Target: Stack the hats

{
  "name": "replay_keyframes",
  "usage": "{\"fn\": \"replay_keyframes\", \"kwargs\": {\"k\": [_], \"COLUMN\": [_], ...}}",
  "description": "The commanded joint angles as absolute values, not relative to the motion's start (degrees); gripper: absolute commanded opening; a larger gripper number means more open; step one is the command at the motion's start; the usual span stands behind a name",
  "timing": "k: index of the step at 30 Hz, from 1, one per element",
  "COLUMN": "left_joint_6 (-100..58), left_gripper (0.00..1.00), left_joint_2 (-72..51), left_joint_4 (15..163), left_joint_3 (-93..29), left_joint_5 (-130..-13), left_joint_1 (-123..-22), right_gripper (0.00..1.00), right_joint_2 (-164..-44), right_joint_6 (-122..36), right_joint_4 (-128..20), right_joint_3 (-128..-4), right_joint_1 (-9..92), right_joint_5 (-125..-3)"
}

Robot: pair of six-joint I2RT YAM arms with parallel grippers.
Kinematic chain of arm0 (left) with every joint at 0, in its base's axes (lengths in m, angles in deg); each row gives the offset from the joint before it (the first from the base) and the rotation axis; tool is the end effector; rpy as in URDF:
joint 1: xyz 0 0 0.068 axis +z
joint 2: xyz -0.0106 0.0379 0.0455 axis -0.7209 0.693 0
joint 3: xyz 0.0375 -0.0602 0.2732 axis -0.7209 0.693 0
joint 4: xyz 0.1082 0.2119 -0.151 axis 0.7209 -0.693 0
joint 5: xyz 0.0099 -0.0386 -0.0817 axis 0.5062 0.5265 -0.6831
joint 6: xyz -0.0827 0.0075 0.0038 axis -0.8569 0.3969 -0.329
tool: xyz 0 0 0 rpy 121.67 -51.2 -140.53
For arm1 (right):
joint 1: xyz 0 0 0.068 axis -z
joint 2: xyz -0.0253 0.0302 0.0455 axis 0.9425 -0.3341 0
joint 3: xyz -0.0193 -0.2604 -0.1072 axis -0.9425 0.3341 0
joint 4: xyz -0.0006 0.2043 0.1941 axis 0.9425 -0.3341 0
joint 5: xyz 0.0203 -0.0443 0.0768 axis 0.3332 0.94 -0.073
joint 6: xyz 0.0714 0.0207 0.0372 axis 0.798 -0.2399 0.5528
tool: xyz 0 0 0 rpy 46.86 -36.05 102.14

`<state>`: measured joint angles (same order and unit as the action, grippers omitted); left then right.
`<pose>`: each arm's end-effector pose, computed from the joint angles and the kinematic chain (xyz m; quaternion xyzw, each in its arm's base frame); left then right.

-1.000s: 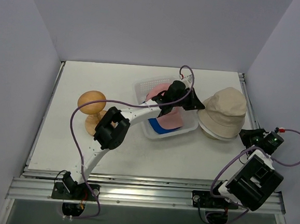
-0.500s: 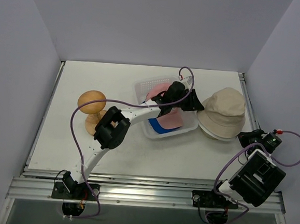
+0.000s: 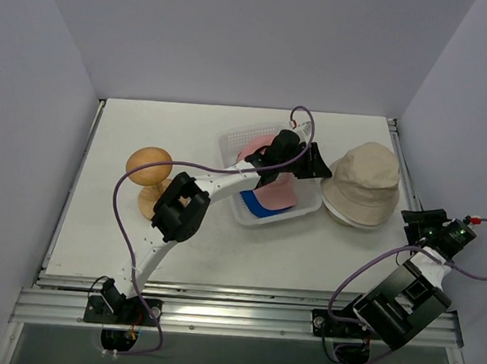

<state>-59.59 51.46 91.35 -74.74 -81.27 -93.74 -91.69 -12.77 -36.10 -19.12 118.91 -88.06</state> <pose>0.4064 -0.4784 0.2034 0.0728 0.8033 -0.5189 0.2831 0.2198 -0.1902 0.1903 0.4337 0.6907 0.1745 0.5517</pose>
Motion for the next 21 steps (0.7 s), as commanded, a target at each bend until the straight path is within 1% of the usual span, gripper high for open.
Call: {"fn": "replay_keyframes", "kwargs": {"k": [1,4,8,14,19,21], "left_joint_6": [-58.86,-59.03,-58.77,-58.86,-58.94,-58.94], "left_gripper": [0.47,0.46,0.46,0.45,0.45,0.45], "left_joint_2": [49.87,50.22,50.31,50.31,50.40,50.49], "left_joint_4": [91.17,90.99,90.12,90.20,90.20,90.29], "left_joint_3": [-79.04,-79.57,-80.36,-80.37,-80.36,-80.36], "left_joint_5": [-81.95,-81.77,-81.42,-81.24,-81.24,-81.42], "left_joint_1": [-93.33,-93.33,-93.33,-93.33,-93.33,-93.33], "right_gripper": [0.49,0.51,0.54,0.56,0.57,0.57], "right_joint_2": [-92.13,-89.94,-88.09,-90.37,-93.27,-94.23], "right_joint_6": [-13.22,-10.41,-7.34,-3.03,0.75,1.37], "right_joint_4": [-35.60,-31.11,-28.46,-22.14,-14.42,-13.78], "right_joint_3": [-21.07,-19.66,-19.92,-20.27,-19.66,-19.83], "right_joint_1": [121.45,123.30,123.30,122.25,119.88,119.35], "right_joint_5": [-93.15,-97.02,-98.70,-102.91,-104.41,-104.33]}}
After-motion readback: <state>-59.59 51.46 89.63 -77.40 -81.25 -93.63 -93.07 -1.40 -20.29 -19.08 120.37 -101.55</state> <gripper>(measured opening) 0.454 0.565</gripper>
